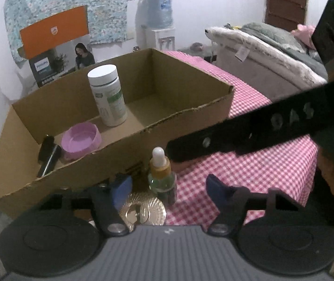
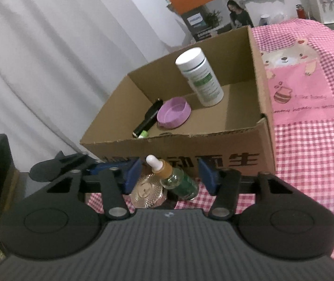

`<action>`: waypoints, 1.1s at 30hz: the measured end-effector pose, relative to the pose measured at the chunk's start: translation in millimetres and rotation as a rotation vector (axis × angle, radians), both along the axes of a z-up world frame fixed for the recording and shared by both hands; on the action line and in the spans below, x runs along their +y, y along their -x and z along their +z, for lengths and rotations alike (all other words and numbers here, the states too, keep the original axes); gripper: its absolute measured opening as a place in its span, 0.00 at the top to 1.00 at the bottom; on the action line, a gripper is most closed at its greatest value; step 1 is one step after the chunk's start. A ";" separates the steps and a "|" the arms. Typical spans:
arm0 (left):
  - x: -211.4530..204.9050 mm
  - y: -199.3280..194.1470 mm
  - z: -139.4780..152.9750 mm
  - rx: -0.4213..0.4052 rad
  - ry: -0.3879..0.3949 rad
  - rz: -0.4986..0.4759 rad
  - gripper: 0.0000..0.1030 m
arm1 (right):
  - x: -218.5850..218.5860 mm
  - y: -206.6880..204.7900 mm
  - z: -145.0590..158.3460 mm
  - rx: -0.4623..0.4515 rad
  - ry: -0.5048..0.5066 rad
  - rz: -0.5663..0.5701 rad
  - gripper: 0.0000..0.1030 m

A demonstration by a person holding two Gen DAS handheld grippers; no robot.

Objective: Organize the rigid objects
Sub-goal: 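Move the right gripper down to the green dropper bottle, then close the right gripper around the green dropper bottle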

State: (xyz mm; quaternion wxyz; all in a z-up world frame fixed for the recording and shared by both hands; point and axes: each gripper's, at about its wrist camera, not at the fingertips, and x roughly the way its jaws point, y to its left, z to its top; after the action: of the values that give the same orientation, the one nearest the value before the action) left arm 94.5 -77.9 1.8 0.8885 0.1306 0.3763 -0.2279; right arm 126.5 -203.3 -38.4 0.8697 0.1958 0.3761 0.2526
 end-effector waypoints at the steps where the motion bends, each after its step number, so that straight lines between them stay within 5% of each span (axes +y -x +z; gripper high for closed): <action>1: 0.1 -1.9 -1.3 -0.001 0.007 0.006 0.36 | 3.1 -2.0 -0.5 0.001 0.006 0.008 0.53; 4: -1.4 -8.3 -3.7 0.006 0.017 0.022 0.49 | 9.3 -9.9 -2.5 0.005 0.003 0.034 0.59; 10: -6.4 -13.8 -8.0 0.014 0.026 0.035 0.60 | 20.3 -21.7 -3.5 0.010 0.020 0.082 0.75; 27: -35.8 0.0 -13.7 0.029 0.128 -0.067 0.60 | -17.4 5.5 -0.8 0.029 0.091 0.025 0.77; 33: -45.0 -0.9 -25.4 0.040 0.064 -0.082 0.57 | -19.9 8.5 -4.9 0.039 0.114 0.029 0.76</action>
State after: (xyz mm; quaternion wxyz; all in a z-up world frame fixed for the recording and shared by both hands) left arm 95.4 -122.9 -23.7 0.8744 0.1130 0.3808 -0.2787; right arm 118.1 -223.2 -43.3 0.8683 0.1454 0.4093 0.2394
